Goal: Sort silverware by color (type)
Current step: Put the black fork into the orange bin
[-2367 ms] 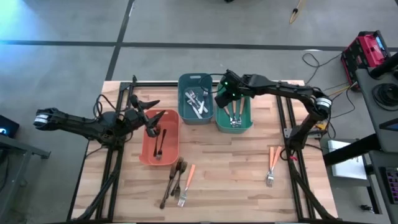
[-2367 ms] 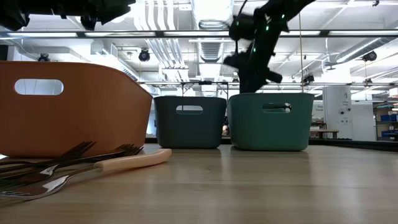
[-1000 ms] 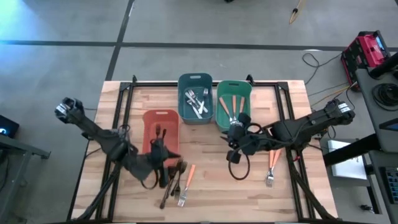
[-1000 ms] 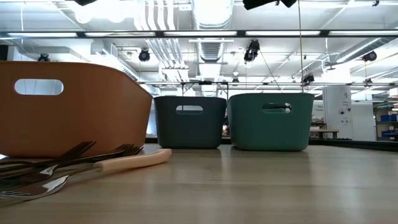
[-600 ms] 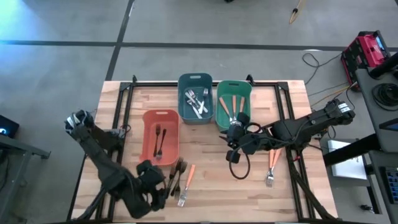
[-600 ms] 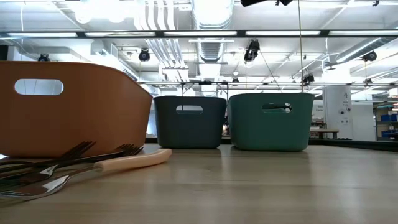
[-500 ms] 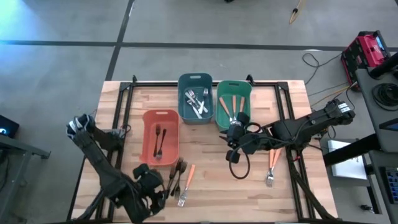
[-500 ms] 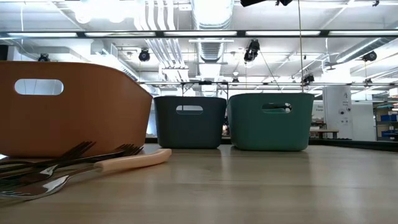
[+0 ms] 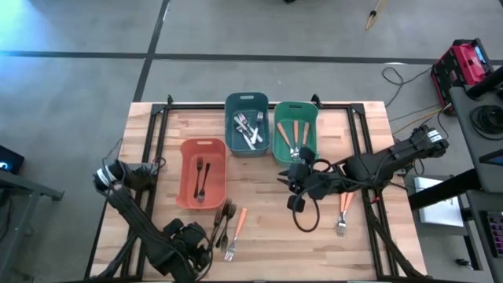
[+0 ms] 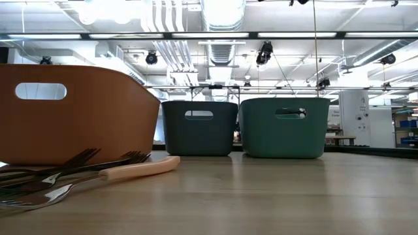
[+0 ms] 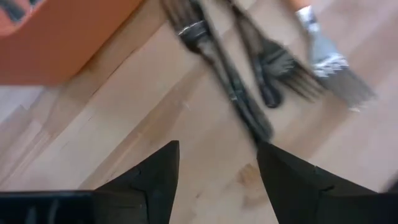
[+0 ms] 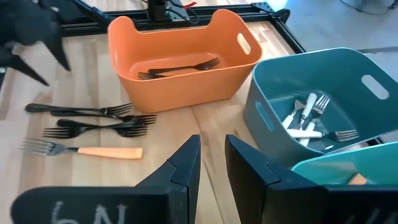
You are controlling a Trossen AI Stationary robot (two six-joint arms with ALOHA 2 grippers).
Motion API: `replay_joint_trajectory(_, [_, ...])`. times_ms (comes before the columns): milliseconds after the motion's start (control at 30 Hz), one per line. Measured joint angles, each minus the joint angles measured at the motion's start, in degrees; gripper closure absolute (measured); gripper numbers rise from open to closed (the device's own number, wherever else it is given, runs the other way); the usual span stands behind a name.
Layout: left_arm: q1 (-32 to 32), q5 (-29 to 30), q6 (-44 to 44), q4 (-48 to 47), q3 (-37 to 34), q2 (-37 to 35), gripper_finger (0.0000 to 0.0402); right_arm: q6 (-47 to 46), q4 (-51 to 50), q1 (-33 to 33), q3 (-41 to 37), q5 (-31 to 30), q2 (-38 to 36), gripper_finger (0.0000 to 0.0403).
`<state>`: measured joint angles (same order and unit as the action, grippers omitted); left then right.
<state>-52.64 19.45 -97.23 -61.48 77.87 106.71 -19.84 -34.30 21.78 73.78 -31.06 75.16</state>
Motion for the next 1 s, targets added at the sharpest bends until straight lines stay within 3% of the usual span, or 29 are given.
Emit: replay_joint_trajectory(1000, [2.1, 3.9, -5.7, 4.1, -0.7, 7.5, 0.0216, -2.2, 0.4, 2.2, -1.7, -0.5, 0.1, 0.0331])
